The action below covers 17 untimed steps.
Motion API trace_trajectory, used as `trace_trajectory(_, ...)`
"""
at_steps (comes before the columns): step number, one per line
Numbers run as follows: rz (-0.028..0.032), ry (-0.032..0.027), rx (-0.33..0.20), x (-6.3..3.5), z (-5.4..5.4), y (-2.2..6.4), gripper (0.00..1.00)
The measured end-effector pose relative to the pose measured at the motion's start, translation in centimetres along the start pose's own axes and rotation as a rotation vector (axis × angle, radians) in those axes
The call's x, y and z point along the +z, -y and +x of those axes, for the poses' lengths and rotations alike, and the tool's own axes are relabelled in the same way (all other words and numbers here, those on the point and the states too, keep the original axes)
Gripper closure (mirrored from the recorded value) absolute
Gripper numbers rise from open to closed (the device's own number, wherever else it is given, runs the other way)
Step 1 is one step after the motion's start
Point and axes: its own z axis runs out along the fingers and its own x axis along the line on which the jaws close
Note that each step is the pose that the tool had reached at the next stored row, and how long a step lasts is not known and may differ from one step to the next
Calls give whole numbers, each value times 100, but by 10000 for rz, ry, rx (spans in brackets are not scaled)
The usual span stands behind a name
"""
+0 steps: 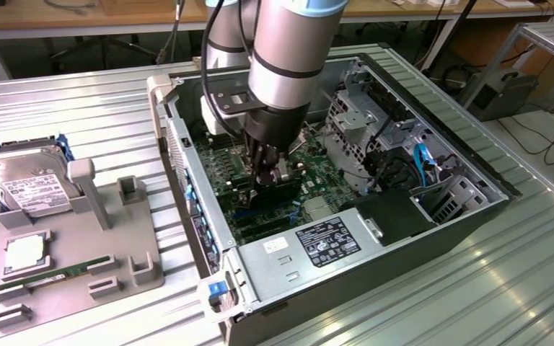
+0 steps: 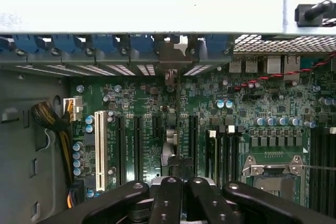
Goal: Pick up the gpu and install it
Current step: 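Press down on the gpu until it lock into place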
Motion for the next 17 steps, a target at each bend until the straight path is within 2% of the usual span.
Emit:
trace_trajectory(11,-1,-3,-34,31,-4,-12,89)
trace_trajectory(12,5,13,-40,43,-5,-12,89)
trace_trajectory(17,-4,-5,-76,60,-1,-12,89)
